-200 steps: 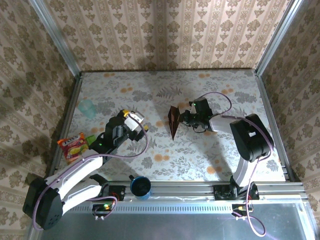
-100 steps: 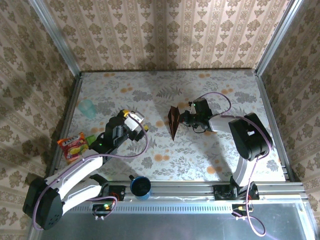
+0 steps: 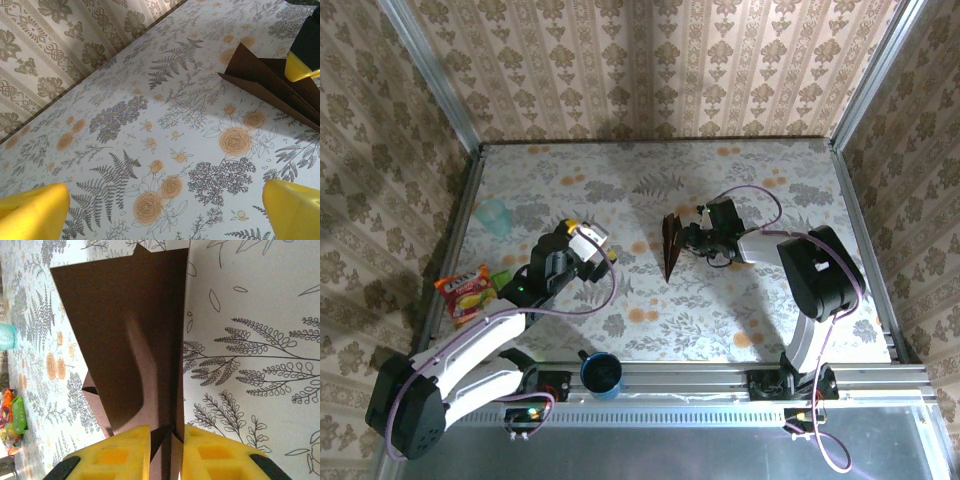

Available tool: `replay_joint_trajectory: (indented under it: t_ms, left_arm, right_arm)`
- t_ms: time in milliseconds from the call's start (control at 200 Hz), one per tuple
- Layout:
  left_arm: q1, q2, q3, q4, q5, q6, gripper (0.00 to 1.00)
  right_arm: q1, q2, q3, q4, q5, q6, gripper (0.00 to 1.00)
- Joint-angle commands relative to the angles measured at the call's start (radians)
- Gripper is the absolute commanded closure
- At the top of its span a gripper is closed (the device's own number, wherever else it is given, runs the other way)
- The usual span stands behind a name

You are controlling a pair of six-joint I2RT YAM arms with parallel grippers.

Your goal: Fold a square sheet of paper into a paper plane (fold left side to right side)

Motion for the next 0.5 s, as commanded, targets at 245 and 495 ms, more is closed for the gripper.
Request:
replay_joint_trajectory:
  t_ms: [245, 495]
  left_arm:
    - [0.006, -0.003, 0.002, 0.014, 0.003, 0.021, 0.0]
    - [0.006, -0.005, 0.004, 0.011, 0.001, 0.021, 0.0]
  right_arm:
    - [0.003, -0.018, 0.018, -0.052, 0.013, -0.03, 0.7]
    - [0.001, -0.03, 0.005, -0.066, 0.035, -0.036, 0.63]
